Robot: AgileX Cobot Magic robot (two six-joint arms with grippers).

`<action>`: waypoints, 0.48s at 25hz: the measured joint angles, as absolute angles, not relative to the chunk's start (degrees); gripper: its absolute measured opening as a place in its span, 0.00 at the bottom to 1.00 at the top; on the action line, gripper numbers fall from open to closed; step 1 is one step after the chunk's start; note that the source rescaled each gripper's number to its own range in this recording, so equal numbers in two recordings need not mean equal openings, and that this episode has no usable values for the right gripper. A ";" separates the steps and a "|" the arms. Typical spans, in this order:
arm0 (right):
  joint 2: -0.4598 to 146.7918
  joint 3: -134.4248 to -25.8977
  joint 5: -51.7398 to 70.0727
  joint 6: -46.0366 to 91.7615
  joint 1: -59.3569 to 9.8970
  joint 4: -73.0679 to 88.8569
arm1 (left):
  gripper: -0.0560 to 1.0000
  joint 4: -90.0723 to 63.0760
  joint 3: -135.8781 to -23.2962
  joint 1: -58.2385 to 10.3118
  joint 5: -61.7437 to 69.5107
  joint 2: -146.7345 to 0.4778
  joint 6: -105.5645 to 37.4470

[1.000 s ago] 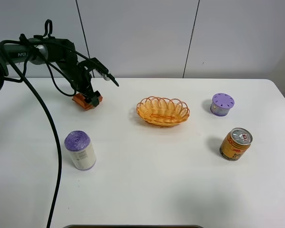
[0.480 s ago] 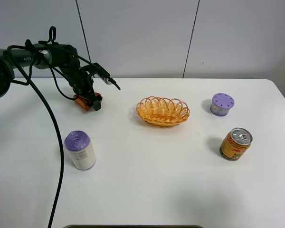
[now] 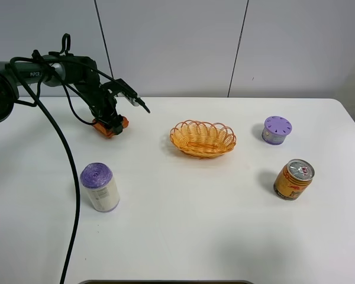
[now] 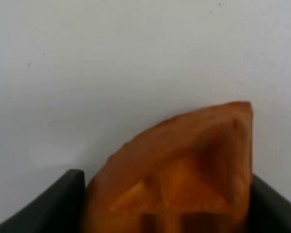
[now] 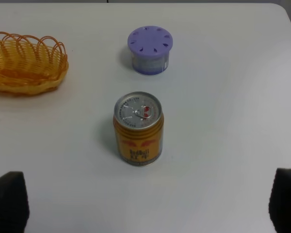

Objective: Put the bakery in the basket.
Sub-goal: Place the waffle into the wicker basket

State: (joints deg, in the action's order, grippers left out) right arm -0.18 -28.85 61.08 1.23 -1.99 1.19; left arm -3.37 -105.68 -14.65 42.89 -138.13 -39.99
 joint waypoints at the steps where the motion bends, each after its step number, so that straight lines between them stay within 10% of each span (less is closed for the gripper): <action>1: -0.18 -28.85 61.08 1.23 -1.99 1.19 | 0.07 -3.33 -105.68 -14.65 42.84 -138.13 -39.99; 12: -0.18 -28.85 61.08 1.23 -1.99 1.19 | 0.07 -3.19 -105.68 -14.65 42.82 -138.13 -38.80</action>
State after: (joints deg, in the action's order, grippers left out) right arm -0.18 -28.85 61.08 1.23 -1.99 1.19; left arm -3.19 -105.68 -14.65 42.82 -138.13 -38.80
